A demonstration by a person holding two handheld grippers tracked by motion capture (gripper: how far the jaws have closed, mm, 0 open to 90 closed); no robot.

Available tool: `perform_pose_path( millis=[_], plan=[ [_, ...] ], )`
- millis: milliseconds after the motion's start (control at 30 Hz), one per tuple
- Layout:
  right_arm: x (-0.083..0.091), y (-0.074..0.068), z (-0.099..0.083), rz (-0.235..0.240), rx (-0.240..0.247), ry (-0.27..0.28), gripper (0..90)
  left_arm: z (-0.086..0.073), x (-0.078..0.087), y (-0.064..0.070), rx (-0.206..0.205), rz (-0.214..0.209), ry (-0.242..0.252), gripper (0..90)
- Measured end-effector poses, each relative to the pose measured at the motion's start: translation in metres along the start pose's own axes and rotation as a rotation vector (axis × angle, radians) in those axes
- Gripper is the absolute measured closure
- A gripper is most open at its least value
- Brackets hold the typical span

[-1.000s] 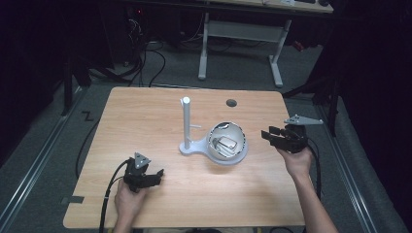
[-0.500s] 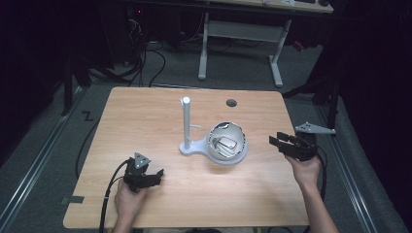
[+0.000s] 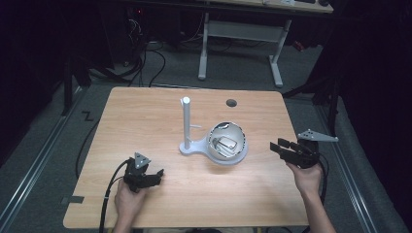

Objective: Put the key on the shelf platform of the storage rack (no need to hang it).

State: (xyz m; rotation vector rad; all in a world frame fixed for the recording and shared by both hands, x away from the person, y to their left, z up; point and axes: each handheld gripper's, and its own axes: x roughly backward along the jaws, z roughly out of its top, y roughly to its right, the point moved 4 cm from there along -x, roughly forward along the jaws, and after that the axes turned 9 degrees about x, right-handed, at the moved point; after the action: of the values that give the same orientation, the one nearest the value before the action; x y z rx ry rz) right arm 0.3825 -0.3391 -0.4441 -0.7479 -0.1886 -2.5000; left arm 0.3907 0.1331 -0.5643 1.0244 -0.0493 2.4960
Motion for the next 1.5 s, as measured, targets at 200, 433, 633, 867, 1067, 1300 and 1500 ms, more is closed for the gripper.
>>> perform_pose_path(
  millis=[200,433,633,867,1067,1300,1500],
  plan=[
    [-0.002,-0.005,-0.011,0.005,-0.004,-0.014,55.4,0.0,0.0,0.0,0.0,0.0,0.002,22.0],
    [-0.004,-0.009,-0.019,0.017,-0.011,-0.026,55.3,0.0,0.0,0.0,0.001,0.0,0.002,22.0],
    [-0.009,-0.013,-0.027,0.032,-0.016,-0.037,55.3,0.0,0.0,0.0,0.0,0.0,0.002,22.0],
    [-0.013,-0.016,-0.036,0.041,-0.043,-0.03,55.0,0.0,0.0,0.0,0.0,0.0,0.002,22.1],
    [-0.017,-0.019,-0.046,0.042,-0.055,-0.035,55.0,0.0,0.0,0.0,0.0,0.0,0.002,22.0],
    [-0.019,-0.02,-0.054,0.038,-0.07,-0.043,55.0,0.0,0.0,0.0,0.0,0.001,0.002,22.1],
    [-0.023,-0.022,-0.06,0.036,-0.07,-0.054,55.0,0.0,0.0,0.0,0.0,0.001,0.002,22.0]
  ],
)
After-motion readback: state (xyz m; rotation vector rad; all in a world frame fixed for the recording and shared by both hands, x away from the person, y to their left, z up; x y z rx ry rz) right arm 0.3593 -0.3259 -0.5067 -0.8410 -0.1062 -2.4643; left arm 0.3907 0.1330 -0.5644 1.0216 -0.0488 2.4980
